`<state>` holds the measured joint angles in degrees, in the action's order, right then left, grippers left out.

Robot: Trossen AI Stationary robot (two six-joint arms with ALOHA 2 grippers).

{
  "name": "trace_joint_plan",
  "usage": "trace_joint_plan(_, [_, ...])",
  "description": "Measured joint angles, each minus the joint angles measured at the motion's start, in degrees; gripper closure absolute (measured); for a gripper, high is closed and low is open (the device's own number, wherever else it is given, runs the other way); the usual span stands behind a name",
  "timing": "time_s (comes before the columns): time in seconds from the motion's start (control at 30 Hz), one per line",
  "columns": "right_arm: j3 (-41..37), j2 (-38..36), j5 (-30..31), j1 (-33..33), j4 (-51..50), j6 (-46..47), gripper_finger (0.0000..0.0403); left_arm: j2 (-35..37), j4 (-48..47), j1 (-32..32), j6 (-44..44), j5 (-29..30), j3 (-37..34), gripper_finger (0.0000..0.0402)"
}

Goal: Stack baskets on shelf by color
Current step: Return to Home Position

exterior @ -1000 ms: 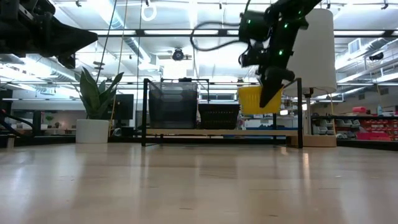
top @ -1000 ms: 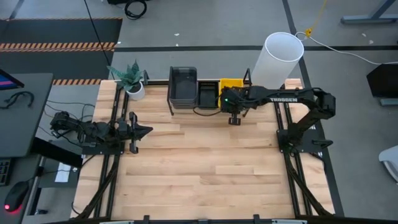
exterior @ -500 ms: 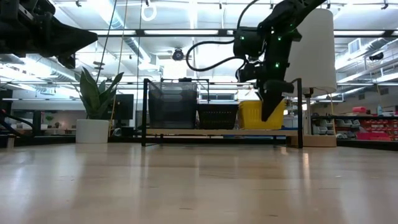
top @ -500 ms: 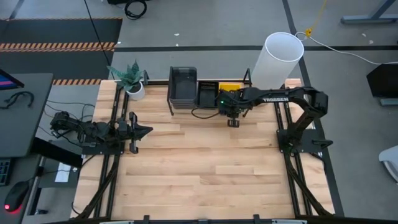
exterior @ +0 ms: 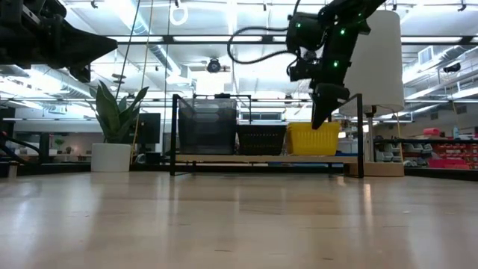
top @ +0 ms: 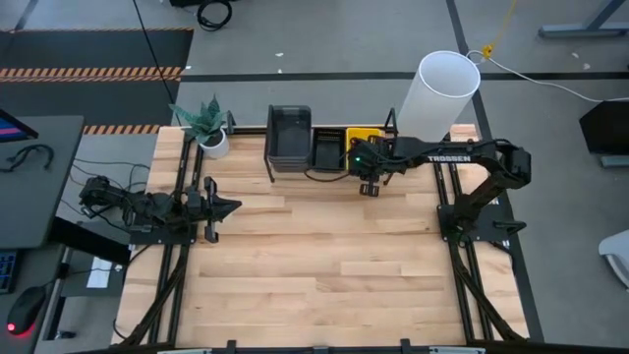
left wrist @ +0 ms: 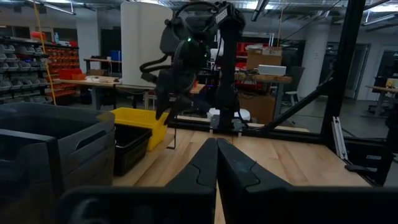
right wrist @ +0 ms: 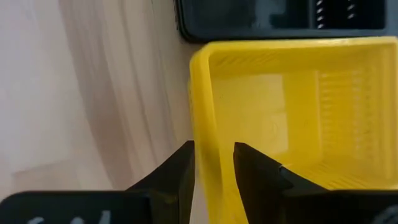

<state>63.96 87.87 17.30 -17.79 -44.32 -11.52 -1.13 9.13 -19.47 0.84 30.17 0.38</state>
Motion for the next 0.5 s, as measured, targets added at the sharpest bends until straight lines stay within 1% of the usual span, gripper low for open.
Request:
trace_joint_plan(0.3, [0.00,-7.53,-0.86,3.94,-0.06,3.60,0.0286,0.00,0.00,-0.01,-0.02,0.00,-0.02,0.0395])
trace_joint_plan(0.5, [0.00,-14.71,-3.99,5.02,-0.04,5.30,0.0287,0.00,0.02,-0.02,0.00,0.00,0.00,0.0395])
